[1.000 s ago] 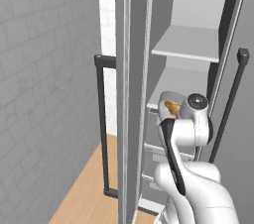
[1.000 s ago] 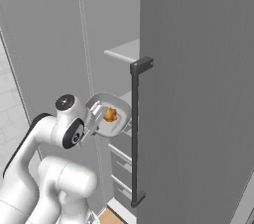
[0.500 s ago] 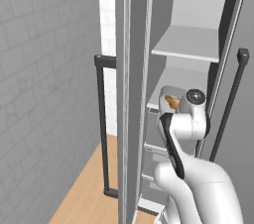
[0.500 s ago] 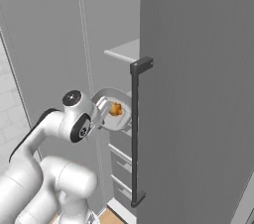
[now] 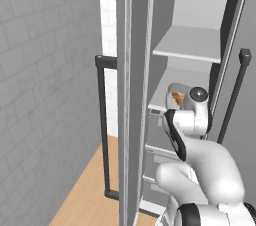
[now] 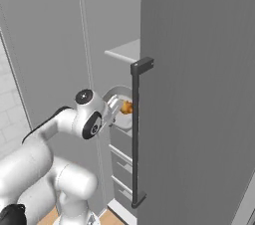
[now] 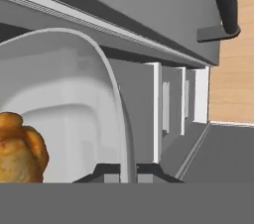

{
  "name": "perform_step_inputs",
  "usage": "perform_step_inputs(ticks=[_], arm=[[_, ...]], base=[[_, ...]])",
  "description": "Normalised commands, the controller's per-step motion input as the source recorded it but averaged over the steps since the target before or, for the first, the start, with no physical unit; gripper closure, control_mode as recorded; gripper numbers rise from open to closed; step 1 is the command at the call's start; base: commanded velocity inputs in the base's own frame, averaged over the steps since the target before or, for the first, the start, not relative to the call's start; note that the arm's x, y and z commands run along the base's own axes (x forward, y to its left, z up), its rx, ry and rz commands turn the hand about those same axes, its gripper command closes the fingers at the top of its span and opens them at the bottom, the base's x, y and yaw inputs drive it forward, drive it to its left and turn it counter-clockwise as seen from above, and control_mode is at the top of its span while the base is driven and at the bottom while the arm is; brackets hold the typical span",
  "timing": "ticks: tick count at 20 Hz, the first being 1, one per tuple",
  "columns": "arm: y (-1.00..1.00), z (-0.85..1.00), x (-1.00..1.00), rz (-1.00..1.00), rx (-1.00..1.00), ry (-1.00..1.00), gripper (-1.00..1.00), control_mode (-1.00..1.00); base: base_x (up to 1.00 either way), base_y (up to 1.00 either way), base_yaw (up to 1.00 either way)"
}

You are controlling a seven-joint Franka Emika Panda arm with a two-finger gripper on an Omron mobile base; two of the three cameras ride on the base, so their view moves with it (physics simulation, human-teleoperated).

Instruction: Take the meat container that has the chicken drumstick and place it on the second highest rack of the freezer. Then take the vegetable container that has the lemon and broccoli and place it on the highest rack of the freezer.

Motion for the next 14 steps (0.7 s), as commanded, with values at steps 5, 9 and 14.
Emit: perform_step_inputs(ticks=[5, 9, 14], arm=[[-0.17, 0.0, 0.44, 0.0, 0.01, 0.0, 1.0, -1.0], [-0.21, -0.02, 0.44, 0.0, 0.01, 0.0, 1.0, -1.0], [-0.13, -0.06, 0.42, 0.0, 0.01, 0.0, 1.0, -1.0]], base=[[0.0, 0.0, 0.0], [0.0, 0.0, 0.0], [0.0, 0.0, 0.0]])
